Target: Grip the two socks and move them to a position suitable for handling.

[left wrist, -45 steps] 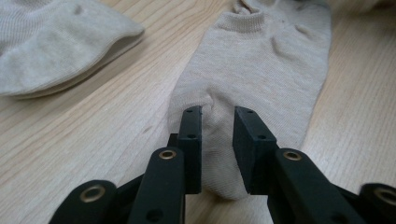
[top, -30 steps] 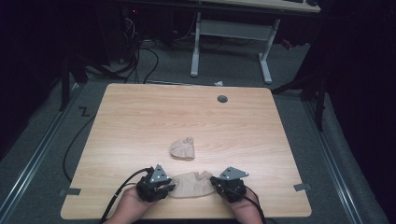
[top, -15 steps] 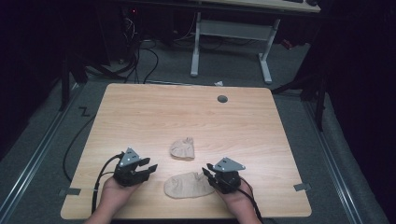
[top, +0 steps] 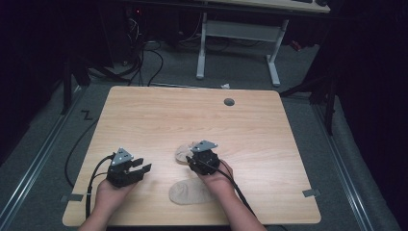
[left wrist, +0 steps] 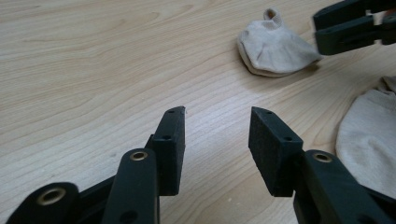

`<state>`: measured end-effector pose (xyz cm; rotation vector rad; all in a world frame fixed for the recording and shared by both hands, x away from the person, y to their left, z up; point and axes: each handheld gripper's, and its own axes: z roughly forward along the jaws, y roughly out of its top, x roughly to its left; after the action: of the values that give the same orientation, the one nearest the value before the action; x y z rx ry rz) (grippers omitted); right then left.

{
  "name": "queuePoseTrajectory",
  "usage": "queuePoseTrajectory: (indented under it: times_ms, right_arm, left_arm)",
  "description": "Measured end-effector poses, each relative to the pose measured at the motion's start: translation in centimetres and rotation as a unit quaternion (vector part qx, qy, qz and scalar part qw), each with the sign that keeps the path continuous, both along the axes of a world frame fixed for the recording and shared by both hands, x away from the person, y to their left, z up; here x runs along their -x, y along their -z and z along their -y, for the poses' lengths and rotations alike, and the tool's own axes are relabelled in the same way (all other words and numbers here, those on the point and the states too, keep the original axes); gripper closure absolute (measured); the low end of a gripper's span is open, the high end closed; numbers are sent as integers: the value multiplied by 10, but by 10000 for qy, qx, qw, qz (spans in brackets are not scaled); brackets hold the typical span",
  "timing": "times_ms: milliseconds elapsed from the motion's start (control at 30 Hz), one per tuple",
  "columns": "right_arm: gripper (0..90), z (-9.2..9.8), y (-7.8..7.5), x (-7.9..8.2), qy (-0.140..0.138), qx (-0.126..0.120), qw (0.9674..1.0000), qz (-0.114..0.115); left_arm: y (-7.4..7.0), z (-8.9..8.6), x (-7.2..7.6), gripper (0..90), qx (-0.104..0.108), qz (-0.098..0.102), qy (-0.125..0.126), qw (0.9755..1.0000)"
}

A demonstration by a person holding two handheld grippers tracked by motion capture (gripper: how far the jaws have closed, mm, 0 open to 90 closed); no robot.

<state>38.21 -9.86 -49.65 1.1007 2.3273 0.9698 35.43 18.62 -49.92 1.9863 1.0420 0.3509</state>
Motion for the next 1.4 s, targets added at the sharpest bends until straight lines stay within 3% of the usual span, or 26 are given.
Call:
queuePoseTrajectory:
  times_ms: [100, 267, 333, 433, 633, 667, 700, 733, 867, 967, 1033, 1100, 1133, 1167, 1200, 1267, 1400]
  right_arm:
    - [632, -7, 2, -5, -21, 6, 10000, -29]
    - [647, -14, 12, -15, 56, 264, 9996, -88]
    - [723, -14, 19, -19, 41, 389, 9989, -249]
    - [773, -12, 21, -15, -69, 430, 9986, -292]
    - [777, -3, 21, 1, -196, 414, 9986, -279]
    - [718, -1, 18, 7, -173, 385, 9989, -211]
    - [718, -1, 18, 7, -173, 385, 9989, -211]
    - [634, -4, 13, 11, -235, 256, 9994, -86]
    - [534, -13, 8, 12, -266, 210, 9994, 79]
    - [487, -26, 11, 8, -336, 350, 9988, 5]
    - [475, -33, 17, 6, -338, 571, 9978, 28]
    - [500, -35, 20, 4, -302, 670, 9973, -8]
    - [640, -36, 23, 3, -296, 749, 9967, 24]
    - [640, -36, 23, 3, -296, 749, 9967, 24]
    - [766, -34, 20, 4, -291, 589, 9978, 36]
    - [835, -32, 16, 5, -290, 487, 9983, 112]
    - [856, -27, 8, 9, -324, 295, 9989, 179]
  left_arm:
    - [0, 2, 1, 563, -40, 12, 38, 10000]
    - [1, 4, 1, 564, -65, 0, 65, 10000]
    - [1, 4, 2, 564, -95, 6, 84, 9999]
    - [1, 5, 2, 564, -94, 1, 88, 9999]
    - [2, 8, 1, 575, -130, -6, 131, 9998]
    - [2, 8, 1, 575, -143, -12, 141, 9998]
    - [2, 9, 1, 575, -150, -12, 145, 9998]
    - [2, 11, 1, 574, -162, -2, 157, 9997]
    - [1, 13, 2, 574, -204, 35, 185, 9996]
    - [2, 13, 3, 572, -235, 30, 202, 9995]
    - [2, 14, 3, 572, -248, 40, 210, 9995]
    - [2, 13, 2, 571, -263, 42, 210, 9994]
    - [2, 12, 3, 572, -254, 36, 217, 9994]
    - [2, 12, 3, 572, -254, 36, 217, 9994]
    - [2, 12, 4, 571, -262, 57, 217, 9994]
    - [2, 12, 4, 572, -248, 60, 219, 9994]
    - [3, 14, 4, 572, -285, 53, 244, 9993]
